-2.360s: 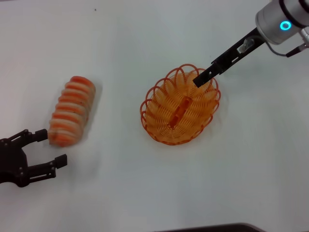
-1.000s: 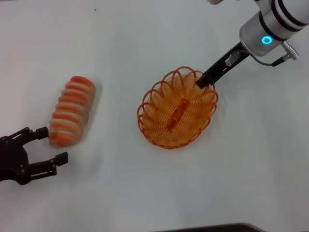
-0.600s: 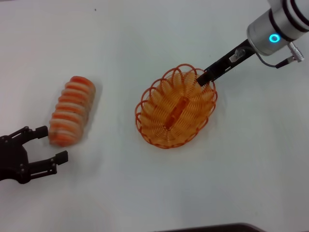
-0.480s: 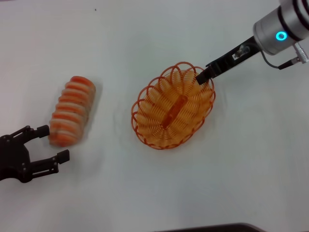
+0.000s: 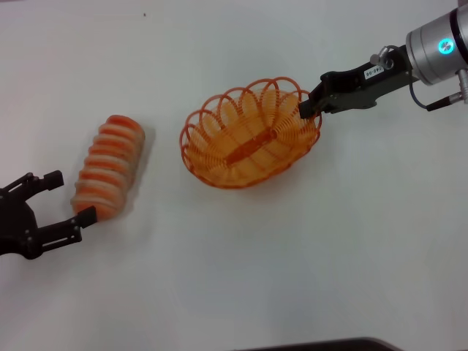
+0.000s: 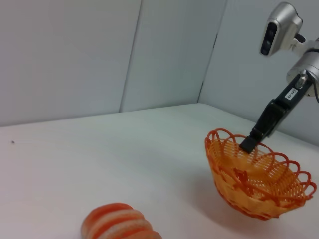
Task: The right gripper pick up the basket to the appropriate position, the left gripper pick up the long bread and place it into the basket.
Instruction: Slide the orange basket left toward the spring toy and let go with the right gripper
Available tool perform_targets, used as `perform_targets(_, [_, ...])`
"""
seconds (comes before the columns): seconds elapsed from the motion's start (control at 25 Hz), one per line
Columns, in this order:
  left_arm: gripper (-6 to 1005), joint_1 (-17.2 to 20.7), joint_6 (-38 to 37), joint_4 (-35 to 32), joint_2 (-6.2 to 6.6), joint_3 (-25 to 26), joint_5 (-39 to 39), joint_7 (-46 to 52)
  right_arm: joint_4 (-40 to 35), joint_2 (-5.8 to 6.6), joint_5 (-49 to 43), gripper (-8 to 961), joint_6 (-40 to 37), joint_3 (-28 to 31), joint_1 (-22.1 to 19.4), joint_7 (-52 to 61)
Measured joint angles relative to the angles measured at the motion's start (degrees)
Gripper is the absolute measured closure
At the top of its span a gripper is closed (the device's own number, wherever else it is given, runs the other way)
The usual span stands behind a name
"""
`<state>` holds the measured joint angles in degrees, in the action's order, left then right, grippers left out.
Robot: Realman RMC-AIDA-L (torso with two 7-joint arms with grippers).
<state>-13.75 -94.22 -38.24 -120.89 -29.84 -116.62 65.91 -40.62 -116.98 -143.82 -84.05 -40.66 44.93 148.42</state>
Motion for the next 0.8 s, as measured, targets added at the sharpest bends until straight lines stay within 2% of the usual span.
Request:
perform_targets(0.28, [64,0.4,0.0,-1.4,-0.18,0.8,0.0,-0.6,0.6,-1.41,0.2,881,3.4,1.4,-1.8,8.6])
perform_targets(0.32, [64,0.5,0.1,-1.6,-0.2,0.9,0.0,-0.6,0.8,-2.0,0.5,882,5.7,1.5,-2.5,11.6])
perform_targets(0.48, [64,0.4,0.1,-1.8,-0.24,1.2,-0.2,-0.9,1.6,-2.82,1.7,881,9.5,1.5,-3.2,13.2])
perform_targets(0.8, [63,0.4,1.0,-1.9,-0.74,1.1,-0.4,-2.1,7.3,-3.02,8.3,882,16.6,-1.3,-3.8,12.3])
